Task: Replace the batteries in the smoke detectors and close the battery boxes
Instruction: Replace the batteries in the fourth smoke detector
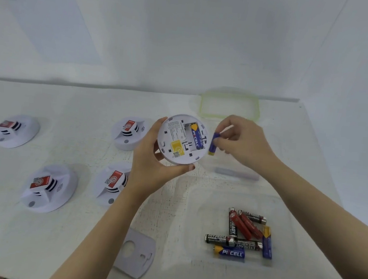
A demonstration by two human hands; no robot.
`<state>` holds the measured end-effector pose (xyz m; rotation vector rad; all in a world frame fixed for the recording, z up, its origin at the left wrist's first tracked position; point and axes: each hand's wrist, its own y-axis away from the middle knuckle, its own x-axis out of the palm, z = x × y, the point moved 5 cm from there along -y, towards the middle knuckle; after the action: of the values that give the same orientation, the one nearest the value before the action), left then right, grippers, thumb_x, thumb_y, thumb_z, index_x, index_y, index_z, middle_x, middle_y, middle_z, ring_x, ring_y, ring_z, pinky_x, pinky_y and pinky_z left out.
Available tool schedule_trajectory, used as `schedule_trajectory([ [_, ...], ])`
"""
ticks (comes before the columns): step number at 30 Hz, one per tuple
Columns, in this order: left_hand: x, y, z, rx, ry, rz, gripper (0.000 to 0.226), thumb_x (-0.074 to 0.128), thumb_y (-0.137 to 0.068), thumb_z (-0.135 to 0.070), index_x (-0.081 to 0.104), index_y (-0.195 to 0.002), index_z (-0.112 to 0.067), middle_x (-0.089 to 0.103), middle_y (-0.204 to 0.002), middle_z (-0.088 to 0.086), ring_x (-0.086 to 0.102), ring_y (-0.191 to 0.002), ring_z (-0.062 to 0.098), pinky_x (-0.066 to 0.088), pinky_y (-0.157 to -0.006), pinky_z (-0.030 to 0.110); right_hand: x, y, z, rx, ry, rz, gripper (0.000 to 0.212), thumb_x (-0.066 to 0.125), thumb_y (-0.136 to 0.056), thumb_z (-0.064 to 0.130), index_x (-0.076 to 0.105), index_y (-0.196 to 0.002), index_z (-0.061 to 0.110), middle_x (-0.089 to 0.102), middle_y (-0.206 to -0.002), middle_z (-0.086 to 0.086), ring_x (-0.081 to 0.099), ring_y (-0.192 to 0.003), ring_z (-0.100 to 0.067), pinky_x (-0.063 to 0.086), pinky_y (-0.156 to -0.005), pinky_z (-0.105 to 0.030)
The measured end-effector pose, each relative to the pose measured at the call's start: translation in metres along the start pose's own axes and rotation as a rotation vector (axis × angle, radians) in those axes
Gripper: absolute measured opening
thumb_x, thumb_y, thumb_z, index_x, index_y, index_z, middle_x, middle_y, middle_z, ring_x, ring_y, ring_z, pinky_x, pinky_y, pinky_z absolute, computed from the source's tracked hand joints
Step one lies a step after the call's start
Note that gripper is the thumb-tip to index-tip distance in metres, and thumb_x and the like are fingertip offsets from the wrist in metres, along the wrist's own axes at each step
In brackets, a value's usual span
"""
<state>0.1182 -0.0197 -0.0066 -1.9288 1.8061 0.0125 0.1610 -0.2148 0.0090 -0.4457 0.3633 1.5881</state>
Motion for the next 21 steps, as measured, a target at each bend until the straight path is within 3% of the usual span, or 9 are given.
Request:
schedule_trajectory([
  [3,-0.001,0.001,0.000,0.005,0.006,-0.002,0.088,0.091,-0.057,-0.017,0.045,-0.132,-0.020,0.053,-0.120,-0.020,0.054,-0.110,-0.011,0.049,-0.074,0.007,-0.018,0.012,0.016,-0.131,-0.101,-0.157,0.016,0.065,-0.078,0.005,0.063,-0.087,0.017,0.066,-0.067,0.010,0.058,-0.056,-0.003,0.046,-0.058,-0.016],
  [5,-0.001,0.002,-0.001,0.005,0.016,0.001,0.088,0.090,-0.056,-0.018,0.045,-0.132,-0.020,0.054,-0.120,-0.020,0.054,-0.110,-0.009,0.051,-0.074,0.008,-0.024,0.019,0.025,-0.206,-0.156,-0.196,0.019,0.064,-0.081,0.005,0.064,-0.092,0.020,0.064,-0.072,0.011,0.058,-0.059,-0.003,0.046,-0.060,-0.013],
  [10,0.002,0.004,-0.008,0.025,0.015,0.024,0.090,0.088,-0.055,-0.024,0.045,-0.133,-0.017,0.054,-0.120,-0.018,0.056,-0.109,-0.007,0.052,-0.074,0.011,-0.021,0.035,0.040,-0.335,-0.242,-0.090,0.019,0.062,-0.084,0.004,0.058,-0.088,0.022,0.064,-0.078,0.012,0.063,-0.074,-0.008,0.050,-0.069,-0.024],
  [14,0.004,0.006,-0.012,0.050,0.013,0.055,0.092,0.089,-0.055,-0.023,0.045,-0.135,-0.016,0.055,-0.120,-0.018,0.057,-0.111,-0.002,0.054,-0.075,0.014,-0.013,0.043,0.043,-0.347,-0.311,-0.004,0.022,0.050,-0.089,0.009,0.058,-0.101,0.026,0.071,-0.085,-0.002,0.068,-0.082,-0.016,0.053,-0.073,-0.028],
  [18,0.005,0.007,-0.017,0.057,0.015,0.069,0.090,0.090,-0.055,-0.024,0.046,-0.134,-0.017,0.059,-0.116,-0.019,0.059,-0.109,0.000,0.054,-0.076,0.014,-0.013,0.048,0.047,-0.379,-0.058,-0.024,0.026,0.057,-0.091,0.011,0.060,-0.113,0.026,0.068,-0.077,0.005,0.059,-0.064,-0.010,0.048,-0.059,-0.021],
  [21,0.006,0.008,-0.019,0.056,0.022,0.072,0.088,0.091,-0.055,-0.021,0.048,-0.132,-0.020,0.061,-0.115,-0.018,0.061,-0.106,0.002,0.054,-0.076,0.015,-0.010,0.050,0.049,-0.374,0.076,0.012,0.017,0.064,-0.086,0.019,0.054,-0.099,0.025,0.064,-0.076,0.008,0.054,-0.062,-0.007,0.043,-0.056,-0.016],
])
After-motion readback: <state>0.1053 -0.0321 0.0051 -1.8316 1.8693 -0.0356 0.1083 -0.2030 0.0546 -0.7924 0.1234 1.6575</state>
